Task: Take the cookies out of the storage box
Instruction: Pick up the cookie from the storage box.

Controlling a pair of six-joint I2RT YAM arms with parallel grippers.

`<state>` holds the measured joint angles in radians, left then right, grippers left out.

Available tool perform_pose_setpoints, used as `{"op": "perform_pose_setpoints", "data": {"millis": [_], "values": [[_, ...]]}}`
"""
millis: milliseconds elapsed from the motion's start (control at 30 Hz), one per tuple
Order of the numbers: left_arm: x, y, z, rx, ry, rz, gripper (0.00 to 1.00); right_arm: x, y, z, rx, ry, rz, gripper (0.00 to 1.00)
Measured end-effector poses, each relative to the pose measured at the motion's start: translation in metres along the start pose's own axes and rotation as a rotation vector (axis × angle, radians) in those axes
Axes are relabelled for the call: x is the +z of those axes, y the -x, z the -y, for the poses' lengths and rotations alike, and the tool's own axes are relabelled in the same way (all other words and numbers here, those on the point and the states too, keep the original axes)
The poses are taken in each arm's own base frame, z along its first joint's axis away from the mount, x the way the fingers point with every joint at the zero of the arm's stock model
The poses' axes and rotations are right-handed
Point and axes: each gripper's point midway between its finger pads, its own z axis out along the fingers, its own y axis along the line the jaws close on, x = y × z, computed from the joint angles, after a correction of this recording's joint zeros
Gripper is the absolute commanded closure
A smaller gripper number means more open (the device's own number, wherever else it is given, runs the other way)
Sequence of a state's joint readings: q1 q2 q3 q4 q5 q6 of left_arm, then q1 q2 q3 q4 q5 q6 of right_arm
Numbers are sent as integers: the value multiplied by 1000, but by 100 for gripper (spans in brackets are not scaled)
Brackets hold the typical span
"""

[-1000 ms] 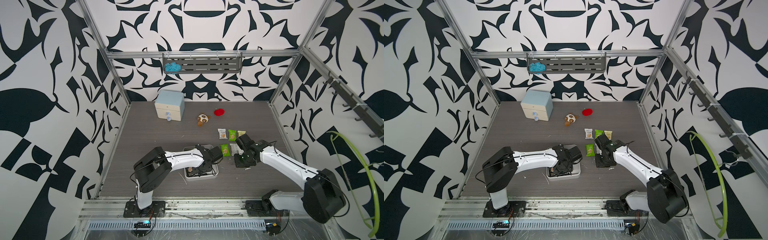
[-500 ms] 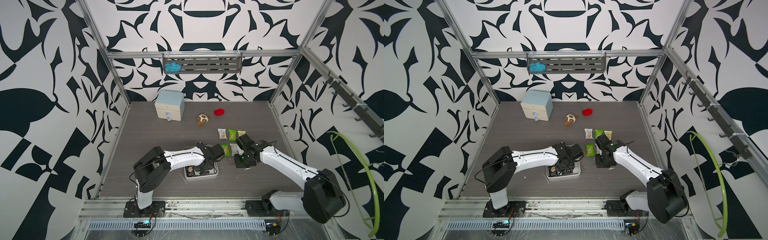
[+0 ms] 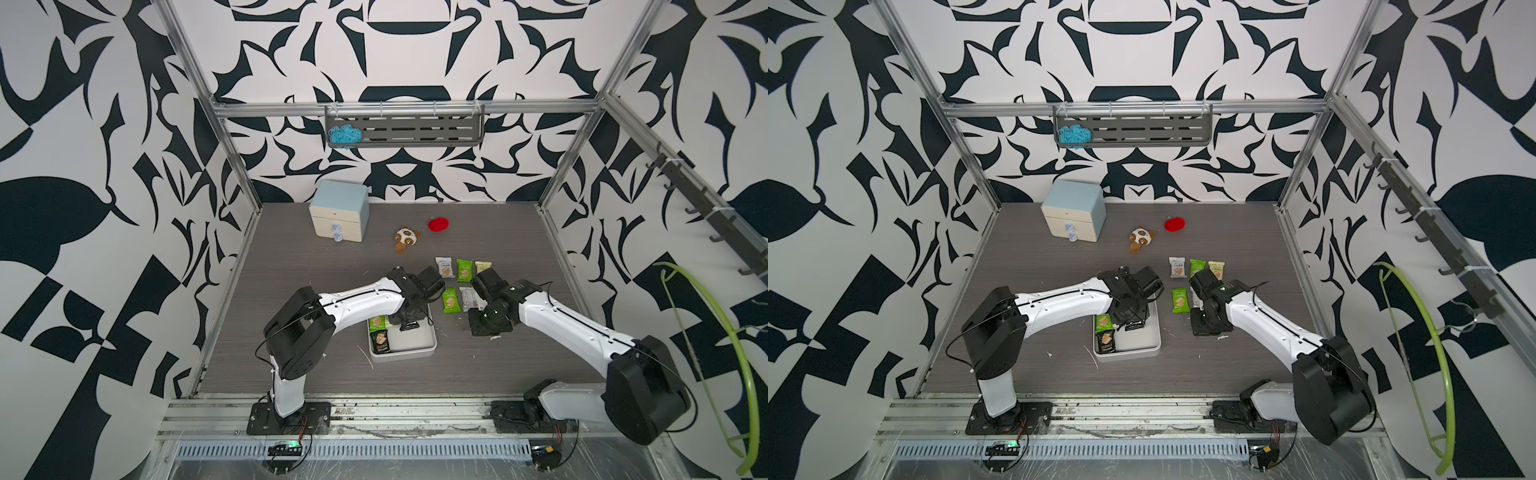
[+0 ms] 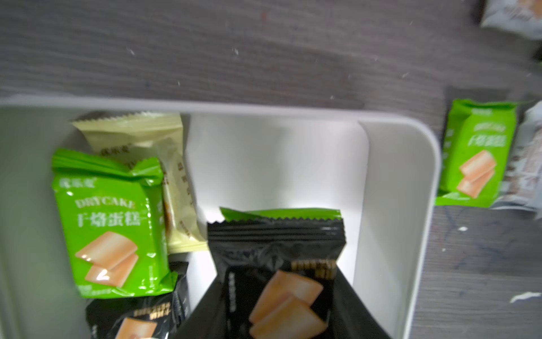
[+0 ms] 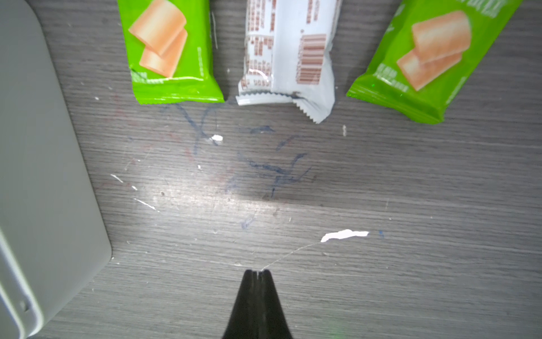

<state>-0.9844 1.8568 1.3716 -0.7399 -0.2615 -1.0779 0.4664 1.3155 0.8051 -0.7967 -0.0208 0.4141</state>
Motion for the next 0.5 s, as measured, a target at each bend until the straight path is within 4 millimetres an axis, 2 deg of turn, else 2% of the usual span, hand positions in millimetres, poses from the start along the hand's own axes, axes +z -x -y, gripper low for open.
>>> {"op": "perform_pose_setpoints", "data": {"millis": [100, 267, 500], "values": [[-2, 5, 1, 2, -7, 6, 54, 3, -1, 0, -3, -6, -14, 97], [4, 1, 0, 12, 4, -15, 54, 2, 2, -1, -8, -4, -10, 97], [39, -11, -3, 50, 69, -70, 54, 1, 3, -1, -14, -2, -5, 97]]}}
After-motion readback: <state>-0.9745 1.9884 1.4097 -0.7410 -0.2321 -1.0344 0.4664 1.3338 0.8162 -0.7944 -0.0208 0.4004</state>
